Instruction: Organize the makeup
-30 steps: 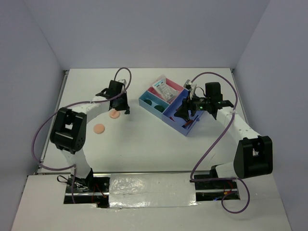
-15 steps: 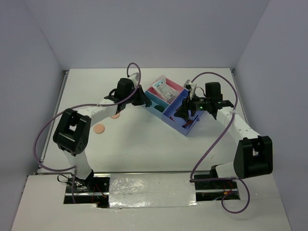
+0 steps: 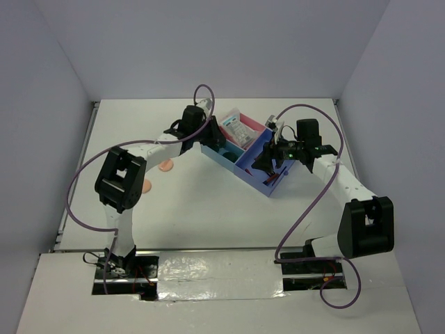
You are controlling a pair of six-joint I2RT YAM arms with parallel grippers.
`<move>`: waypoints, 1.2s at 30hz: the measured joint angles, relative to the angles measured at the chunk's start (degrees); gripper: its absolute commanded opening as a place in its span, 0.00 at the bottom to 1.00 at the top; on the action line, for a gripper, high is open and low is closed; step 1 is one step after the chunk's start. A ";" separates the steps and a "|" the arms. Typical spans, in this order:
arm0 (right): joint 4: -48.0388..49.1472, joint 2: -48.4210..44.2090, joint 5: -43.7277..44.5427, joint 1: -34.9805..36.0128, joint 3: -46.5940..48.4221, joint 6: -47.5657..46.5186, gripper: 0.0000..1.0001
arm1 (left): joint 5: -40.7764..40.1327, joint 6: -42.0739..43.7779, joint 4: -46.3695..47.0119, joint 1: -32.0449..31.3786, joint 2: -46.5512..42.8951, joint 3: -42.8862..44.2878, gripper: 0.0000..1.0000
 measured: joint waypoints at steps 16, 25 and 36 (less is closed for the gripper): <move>0.00 0.00 0.04 0.00 0.00 0.00 0.66 | -1.62 1.60 -4.42 -0.04 0.04 0.13 0.56; -0.02 0.00 0.07 0.00 0.00 -0.02 0.66 | -2.75 2.78 -4.37 -0.04 -0.90 0.00 0.50; -0.17 0.00 0.09 0.00 0.00 -0.22 0.67 | -7.34 3.63 -3.28 1.88 -18.18 -15.10 0.01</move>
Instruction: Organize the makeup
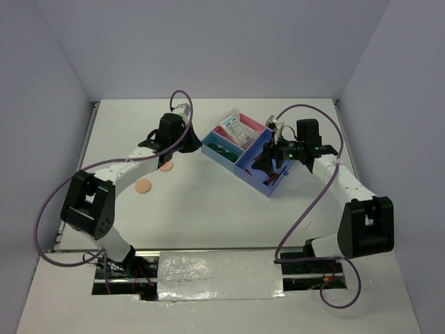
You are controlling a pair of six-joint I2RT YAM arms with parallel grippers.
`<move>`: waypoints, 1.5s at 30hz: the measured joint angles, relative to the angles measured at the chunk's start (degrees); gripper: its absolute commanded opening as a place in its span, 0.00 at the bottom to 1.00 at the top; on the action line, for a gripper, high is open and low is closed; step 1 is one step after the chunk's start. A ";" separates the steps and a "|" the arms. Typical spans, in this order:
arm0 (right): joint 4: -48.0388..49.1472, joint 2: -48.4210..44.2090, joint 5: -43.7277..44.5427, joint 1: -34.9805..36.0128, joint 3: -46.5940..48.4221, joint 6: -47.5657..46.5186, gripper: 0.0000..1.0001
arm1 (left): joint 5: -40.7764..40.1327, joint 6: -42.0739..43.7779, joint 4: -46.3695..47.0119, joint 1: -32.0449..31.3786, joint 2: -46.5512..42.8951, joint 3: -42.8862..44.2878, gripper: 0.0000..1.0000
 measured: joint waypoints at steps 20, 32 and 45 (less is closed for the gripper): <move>-0.07 0.00 0.20 0.00 0.00 0.00 0.72 | -16.96 7.02 -18.78 10.16 4.83 -3.54 0.71; -0.09 0.00 0.50 0.00 0.00 0.00 0.72 | -18.82 8.63 -21.14 10.16 12.07 3.39 0.60; -0.09 0.00 0.63 0.00 0.00 -0.04 0.72 | -18.84 9.88 -20.26 10.43 13.60 3.74 0.17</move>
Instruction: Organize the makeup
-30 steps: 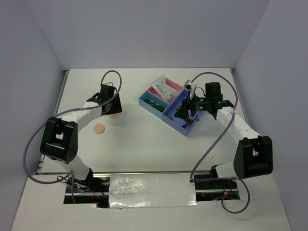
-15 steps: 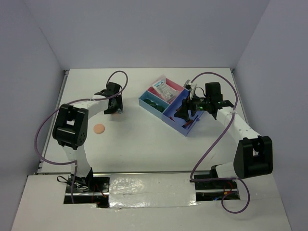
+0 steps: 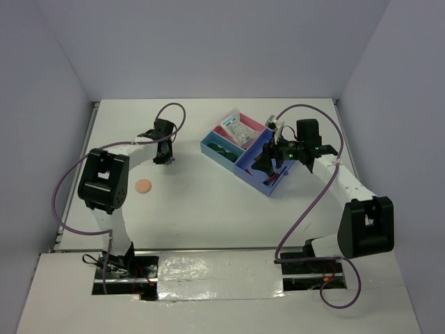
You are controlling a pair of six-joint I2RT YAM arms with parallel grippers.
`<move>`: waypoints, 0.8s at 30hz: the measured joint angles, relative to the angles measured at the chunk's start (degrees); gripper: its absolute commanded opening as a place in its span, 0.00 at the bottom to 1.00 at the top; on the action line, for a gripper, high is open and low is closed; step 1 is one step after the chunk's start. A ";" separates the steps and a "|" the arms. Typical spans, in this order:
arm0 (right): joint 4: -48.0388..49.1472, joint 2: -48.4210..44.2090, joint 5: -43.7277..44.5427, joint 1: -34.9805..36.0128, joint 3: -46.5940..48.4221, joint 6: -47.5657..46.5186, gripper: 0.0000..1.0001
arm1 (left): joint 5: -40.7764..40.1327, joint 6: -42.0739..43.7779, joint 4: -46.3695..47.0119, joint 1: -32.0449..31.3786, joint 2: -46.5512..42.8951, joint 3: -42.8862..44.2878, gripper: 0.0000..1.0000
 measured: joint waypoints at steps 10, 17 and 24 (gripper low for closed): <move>0.00 0.00 0.00 0.00 0.00 0.00 0.72 | 12.81 -0.50 7.52 -0.04 -7.13 -8.04 0.11; 0.00 0.00 0.00 0.00 0.00 0.00 0.72 | 26.18 -4.61 19.54 -3.76 -11.82 -11.26 0.11; 0.00 0.00 0.00 0.00 0.00 -0.02 0.72 | 31.65 -7.72 24.68 -11.15 -8.98 -7.19 0.12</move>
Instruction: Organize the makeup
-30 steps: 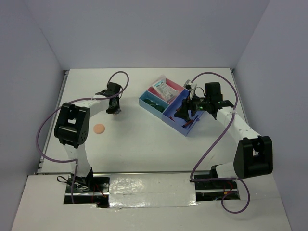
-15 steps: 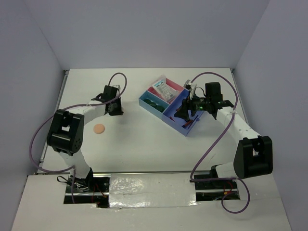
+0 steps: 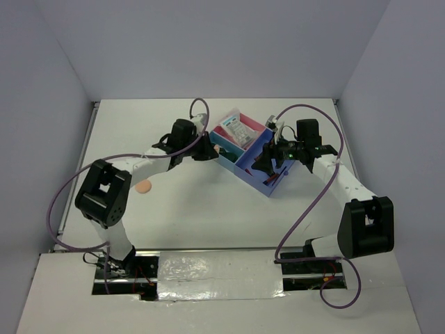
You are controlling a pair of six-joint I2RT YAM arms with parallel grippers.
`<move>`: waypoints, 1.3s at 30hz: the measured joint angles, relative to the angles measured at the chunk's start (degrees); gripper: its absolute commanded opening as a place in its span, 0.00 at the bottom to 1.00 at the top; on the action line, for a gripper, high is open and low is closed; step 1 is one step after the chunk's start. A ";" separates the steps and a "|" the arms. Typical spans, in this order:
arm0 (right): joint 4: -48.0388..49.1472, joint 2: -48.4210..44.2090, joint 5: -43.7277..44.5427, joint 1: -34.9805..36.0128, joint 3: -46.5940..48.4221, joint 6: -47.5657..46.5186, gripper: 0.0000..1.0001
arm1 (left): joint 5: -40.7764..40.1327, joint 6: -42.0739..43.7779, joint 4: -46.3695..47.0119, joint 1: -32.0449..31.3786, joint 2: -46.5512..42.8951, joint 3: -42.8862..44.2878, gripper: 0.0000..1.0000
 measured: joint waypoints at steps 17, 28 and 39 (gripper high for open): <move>0.00 -0.13 0.02 0.00 0.00 -0.15 0.72 | -2.19 -1.44 -3.02 -3.26 11.82 15.19 0.40; 0.00 -0.22 0.04 0.00 0.00 -0.17 0.72 | -4.09 -1.25 -5.62 -3.41 12.31 15.91 0.66; -0.02 -0.22 0.22 0.00 0.00 -0.74 0.72 | -4.39 -1.25 -6.32 -3.41 11.78 16.11 0.60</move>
